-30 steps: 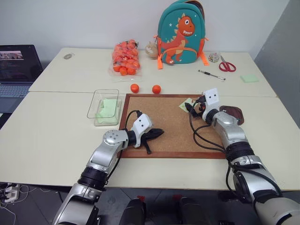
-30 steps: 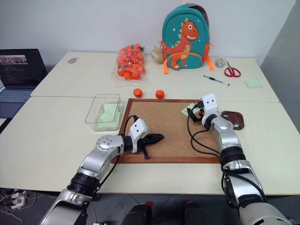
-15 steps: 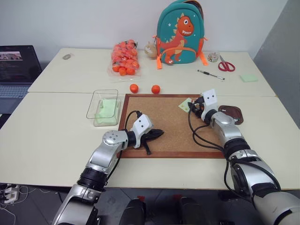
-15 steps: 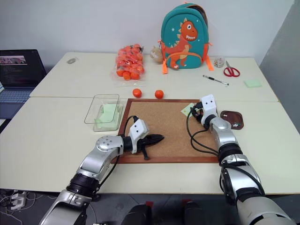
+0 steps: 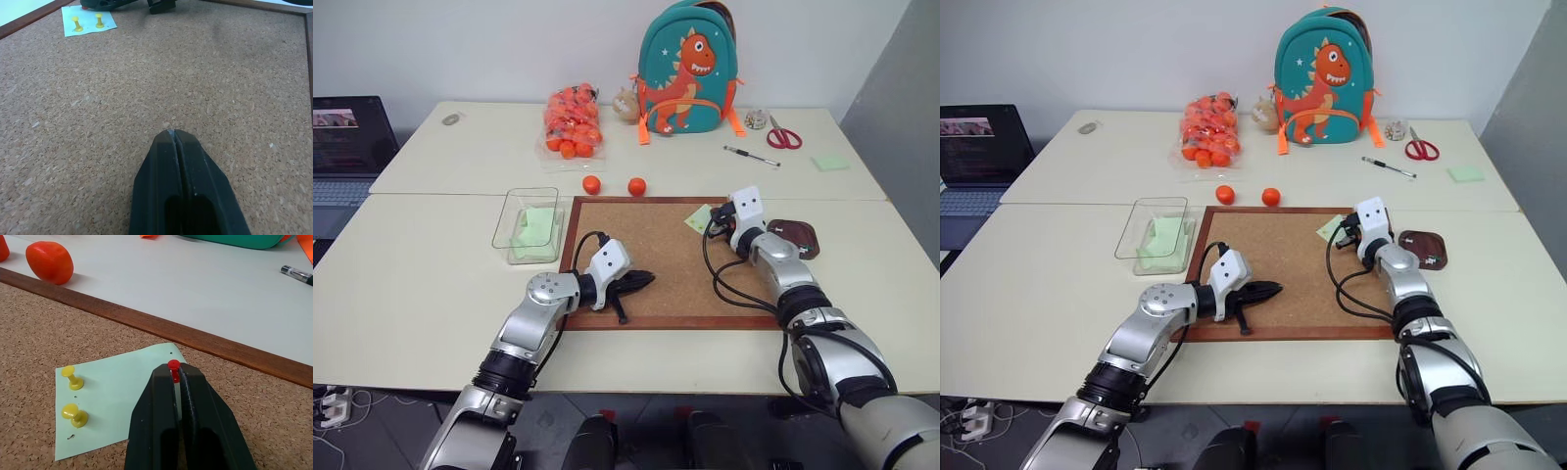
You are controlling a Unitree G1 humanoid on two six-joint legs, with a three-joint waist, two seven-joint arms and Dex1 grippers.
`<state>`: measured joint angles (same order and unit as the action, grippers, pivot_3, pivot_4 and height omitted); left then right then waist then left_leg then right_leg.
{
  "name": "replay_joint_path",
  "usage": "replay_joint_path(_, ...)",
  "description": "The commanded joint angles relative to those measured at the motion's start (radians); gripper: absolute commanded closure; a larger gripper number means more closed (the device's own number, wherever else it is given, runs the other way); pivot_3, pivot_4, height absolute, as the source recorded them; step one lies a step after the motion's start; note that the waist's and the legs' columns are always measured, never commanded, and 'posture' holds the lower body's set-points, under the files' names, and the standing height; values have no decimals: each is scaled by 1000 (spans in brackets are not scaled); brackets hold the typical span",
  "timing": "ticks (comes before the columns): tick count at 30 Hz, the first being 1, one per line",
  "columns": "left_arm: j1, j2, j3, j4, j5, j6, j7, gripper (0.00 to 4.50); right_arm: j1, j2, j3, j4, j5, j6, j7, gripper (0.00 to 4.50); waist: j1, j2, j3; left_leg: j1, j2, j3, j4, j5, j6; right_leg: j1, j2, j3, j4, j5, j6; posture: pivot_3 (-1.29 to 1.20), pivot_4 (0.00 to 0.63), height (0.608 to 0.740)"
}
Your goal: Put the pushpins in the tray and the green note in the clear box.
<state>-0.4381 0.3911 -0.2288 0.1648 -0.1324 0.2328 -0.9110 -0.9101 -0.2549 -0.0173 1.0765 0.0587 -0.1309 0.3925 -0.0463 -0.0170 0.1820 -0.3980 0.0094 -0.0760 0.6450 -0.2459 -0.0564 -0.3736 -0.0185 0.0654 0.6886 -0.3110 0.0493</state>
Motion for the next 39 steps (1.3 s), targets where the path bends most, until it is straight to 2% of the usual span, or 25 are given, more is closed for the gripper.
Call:
replay_joint_path(1,23,8,-25,-11,9,15,-20,4500,-30,-6,-28,-12,2,-41,-16,4477,-1,0,0,0,0,0,0,0,0,0,0,0,0,0,0,0,150,740)
replay_joint_path(17,26,3,-31,-8,11,19,-21,4500,27,18,-136,-125,123,-89,45,4477,-3,0,0,0,1,0,0,0,0,0,0,0,0,0,0,0,150,740)
replay_joint_path(24,28,4,-32,-7,12,22,-26,4500,68,27,-145,-211,133,-90,38,4477,-4,0,0,0,1,0,-1,0,0,0,0,0,0,0,0,0,150,740)
replay_joint_path(26,29,3,-33,-11,13,22,-26,4500,101,17,-138,-283,129,-82,38,4477,-4,0,0,0,1,0,-1,0,0,0,0,0,0,0,0,0,150,740)
replay_joint_path(30,35,1,-31,-20,12,27,-21,4500,224,-40,-169,-572,153,20,11,4477,-1,1,0,-1,1,-1,-1,0,0,0,-1,0,0,0,0,0,150,740)
replay_joint_path(35,44,-1,-31,-22,11,25,-19,4500,450,-147,-232,-924,189,266,-26,4477,14,2,-1,-2,1,-3,-1,0,0,0,-2,-1,-1,0,0,0,150,740)
replay_joint_path(39,42,-2,-29,-11,10,22,-23,4500,589,-203,-273,-1078,208,445,-57,4477,14,4,-2,-1,0,-1,-1,0,0,2,-1,0,-3,0,0,0,150,740)
